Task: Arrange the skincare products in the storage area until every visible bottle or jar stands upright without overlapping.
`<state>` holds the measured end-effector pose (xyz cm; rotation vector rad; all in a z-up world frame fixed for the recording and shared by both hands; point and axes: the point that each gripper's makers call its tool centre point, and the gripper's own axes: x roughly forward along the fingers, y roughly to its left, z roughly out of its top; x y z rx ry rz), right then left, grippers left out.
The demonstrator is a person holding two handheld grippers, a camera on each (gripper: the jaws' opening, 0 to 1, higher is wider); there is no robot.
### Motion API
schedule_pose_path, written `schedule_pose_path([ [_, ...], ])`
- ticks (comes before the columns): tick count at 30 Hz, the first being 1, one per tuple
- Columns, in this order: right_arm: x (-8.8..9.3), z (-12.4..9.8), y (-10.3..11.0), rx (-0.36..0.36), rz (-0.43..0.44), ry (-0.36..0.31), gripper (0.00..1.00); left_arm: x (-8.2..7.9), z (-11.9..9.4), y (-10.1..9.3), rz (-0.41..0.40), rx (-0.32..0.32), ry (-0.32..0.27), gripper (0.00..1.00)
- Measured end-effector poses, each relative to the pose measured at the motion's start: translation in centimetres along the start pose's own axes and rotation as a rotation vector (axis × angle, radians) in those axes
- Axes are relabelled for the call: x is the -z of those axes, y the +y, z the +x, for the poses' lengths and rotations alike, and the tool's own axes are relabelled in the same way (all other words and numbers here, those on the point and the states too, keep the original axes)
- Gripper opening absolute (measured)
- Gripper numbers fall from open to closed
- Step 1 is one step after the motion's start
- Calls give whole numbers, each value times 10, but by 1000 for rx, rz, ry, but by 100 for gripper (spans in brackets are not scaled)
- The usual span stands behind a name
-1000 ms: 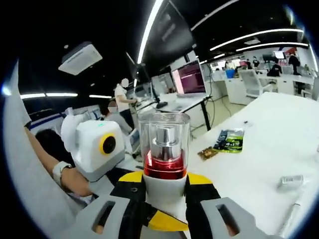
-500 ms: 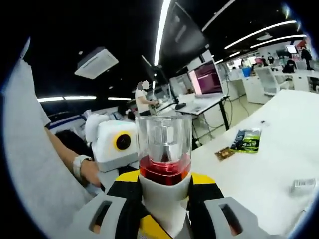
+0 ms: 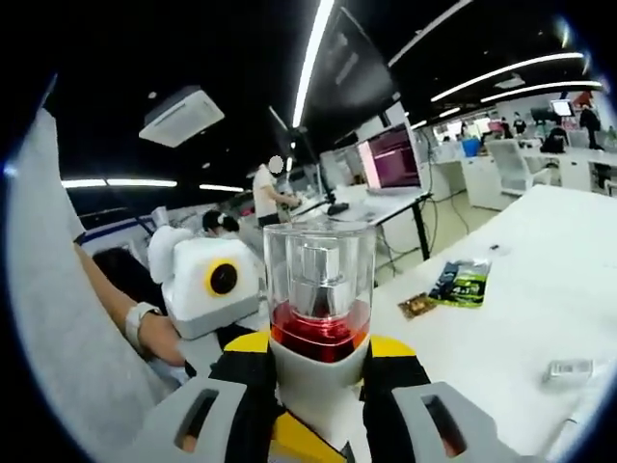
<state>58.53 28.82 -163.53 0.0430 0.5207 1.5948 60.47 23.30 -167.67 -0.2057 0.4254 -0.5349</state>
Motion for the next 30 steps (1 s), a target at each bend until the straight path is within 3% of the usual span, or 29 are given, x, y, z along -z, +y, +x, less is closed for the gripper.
schedule_pose_path([
  [16,-28,-18,-38,141,19,-70,30,18,8,4,97,-47,89,38],
  [23,-49,-40,-58,203,29,-135,30,29,7,11,140,-55,168,40],
  [25,-53,-48,-65,224,31,-148,30,37,5,20,163,-108,222,41],
  [28,-57,-63,-77,266,35,-169,30,36,9,16,152,-99,222,43],
  [30,-58,-73,-84,294,38,-182,31,38,7,18,219,-106,249,43],
])
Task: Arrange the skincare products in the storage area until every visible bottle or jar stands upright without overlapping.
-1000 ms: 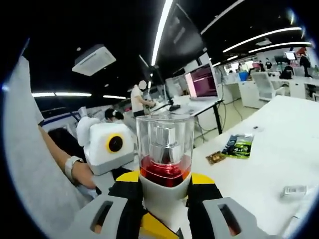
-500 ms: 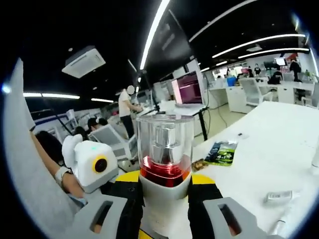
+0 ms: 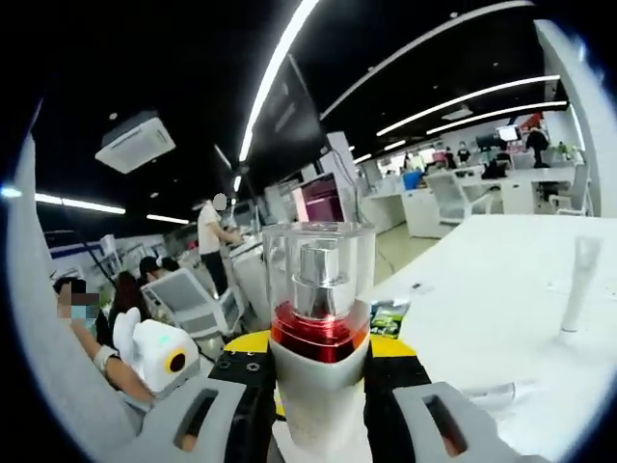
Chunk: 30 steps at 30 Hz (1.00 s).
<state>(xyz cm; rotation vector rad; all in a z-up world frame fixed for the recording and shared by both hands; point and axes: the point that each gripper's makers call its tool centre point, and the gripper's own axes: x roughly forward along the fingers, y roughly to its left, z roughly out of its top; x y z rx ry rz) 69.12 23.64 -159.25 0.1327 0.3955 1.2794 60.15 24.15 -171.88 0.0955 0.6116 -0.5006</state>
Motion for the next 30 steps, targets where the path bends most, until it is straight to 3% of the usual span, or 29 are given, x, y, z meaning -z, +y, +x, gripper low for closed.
schedule_pose_path([
  [3,-2,-10,-14,36,7,-10,31,6,-4,10,43,-30,32,43],
  [10,-4,-35,-49,128,29,-25,31,25,-11,40,13,-74,78,38],
  [14,-7,-47,-69,181,38,-44,31,29,-9,45,-92,-84,90,40],
  [21,-14,-64,-99,254,45,-60,31,48,-1,45,33,-98,172,39],
  [26,-16,-73,-116,302,48,-58,31,51,2,41,81,-75,188,33],
  [30,-20,-76,-131,341,45,-60,31,53,1,44,74,-86,194,34],
])
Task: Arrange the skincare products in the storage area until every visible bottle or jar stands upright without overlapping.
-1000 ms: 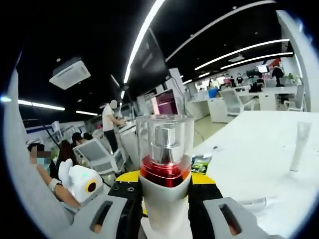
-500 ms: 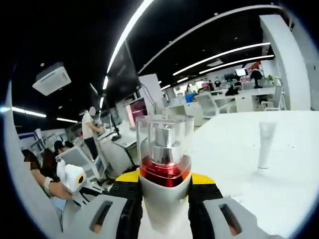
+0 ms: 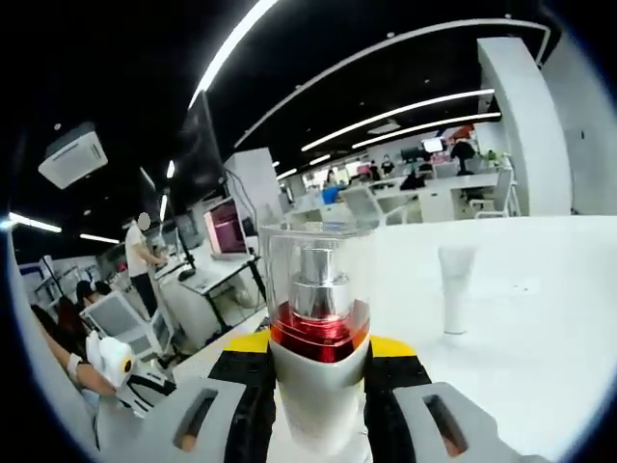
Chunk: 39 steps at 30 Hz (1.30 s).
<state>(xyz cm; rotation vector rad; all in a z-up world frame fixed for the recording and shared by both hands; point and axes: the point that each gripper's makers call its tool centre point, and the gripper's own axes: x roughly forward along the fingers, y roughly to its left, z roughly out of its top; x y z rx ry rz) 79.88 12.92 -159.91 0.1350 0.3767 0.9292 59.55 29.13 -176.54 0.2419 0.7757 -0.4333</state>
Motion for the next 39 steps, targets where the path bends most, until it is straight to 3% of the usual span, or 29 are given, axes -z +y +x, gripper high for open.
schedule_pose_path([
  [19,-21,11,-54,113,-3,-36,31,-1,1,-8,55,19,-4,26],
  [39,-35,5,-91,175,-46,-34,31,2,1,-9,58,23,12,25],
])
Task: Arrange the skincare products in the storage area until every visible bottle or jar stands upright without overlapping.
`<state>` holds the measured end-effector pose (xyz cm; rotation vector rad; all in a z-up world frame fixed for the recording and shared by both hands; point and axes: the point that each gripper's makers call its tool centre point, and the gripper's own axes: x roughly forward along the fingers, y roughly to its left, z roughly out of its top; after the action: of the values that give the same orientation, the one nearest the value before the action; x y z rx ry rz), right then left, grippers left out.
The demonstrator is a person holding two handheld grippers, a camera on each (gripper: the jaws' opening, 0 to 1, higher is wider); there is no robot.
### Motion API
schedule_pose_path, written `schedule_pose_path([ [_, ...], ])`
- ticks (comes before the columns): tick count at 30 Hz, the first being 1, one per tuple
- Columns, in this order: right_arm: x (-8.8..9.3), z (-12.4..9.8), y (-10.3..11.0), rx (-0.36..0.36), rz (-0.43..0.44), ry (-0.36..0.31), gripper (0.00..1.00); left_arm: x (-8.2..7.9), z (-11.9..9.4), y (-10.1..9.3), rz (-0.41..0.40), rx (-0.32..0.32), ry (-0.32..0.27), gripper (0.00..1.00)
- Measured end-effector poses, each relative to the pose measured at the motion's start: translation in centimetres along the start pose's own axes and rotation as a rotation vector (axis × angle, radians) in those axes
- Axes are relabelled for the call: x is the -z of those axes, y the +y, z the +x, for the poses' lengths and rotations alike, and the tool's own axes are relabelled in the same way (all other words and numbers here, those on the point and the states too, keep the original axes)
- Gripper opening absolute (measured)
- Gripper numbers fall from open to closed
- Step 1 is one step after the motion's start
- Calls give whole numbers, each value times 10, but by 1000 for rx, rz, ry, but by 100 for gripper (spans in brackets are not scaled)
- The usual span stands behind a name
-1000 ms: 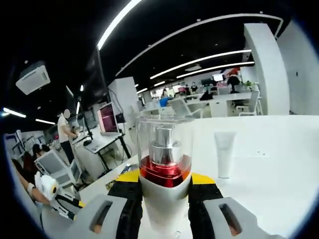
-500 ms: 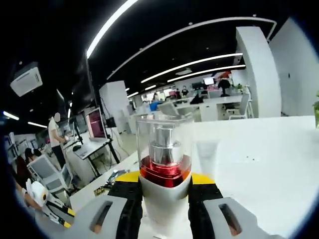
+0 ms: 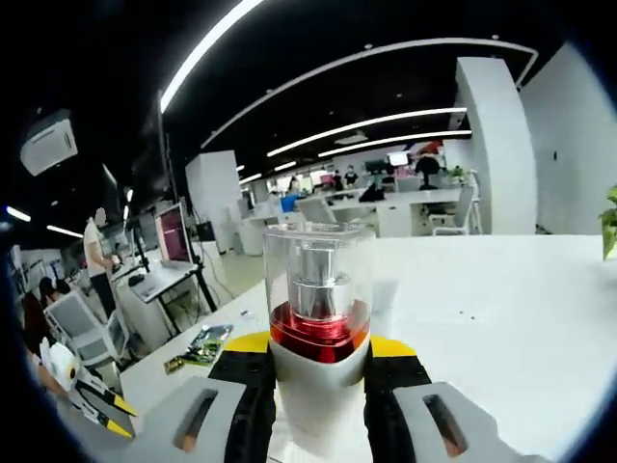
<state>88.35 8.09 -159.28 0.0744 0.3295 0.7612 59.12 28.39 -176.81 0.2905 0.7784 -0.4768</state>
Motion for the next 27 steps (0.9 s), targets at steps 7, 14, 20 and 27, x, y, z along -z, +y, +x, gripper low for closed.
schedule_pose_path([
  [7,-4,2,-11,16,-15,0,31,1,1,-2,13,8,6,24],
  [14,-2,6,-23,35,-13,8,31,1,0,-2,21,6,6,22],
  [20,-3,9,-34,51,-32,26,31,1,1,-2,23,9,7,22],
  [27,-2,12,-44,66,-57,45,31,2,1,-2,23,10,13,22],
])
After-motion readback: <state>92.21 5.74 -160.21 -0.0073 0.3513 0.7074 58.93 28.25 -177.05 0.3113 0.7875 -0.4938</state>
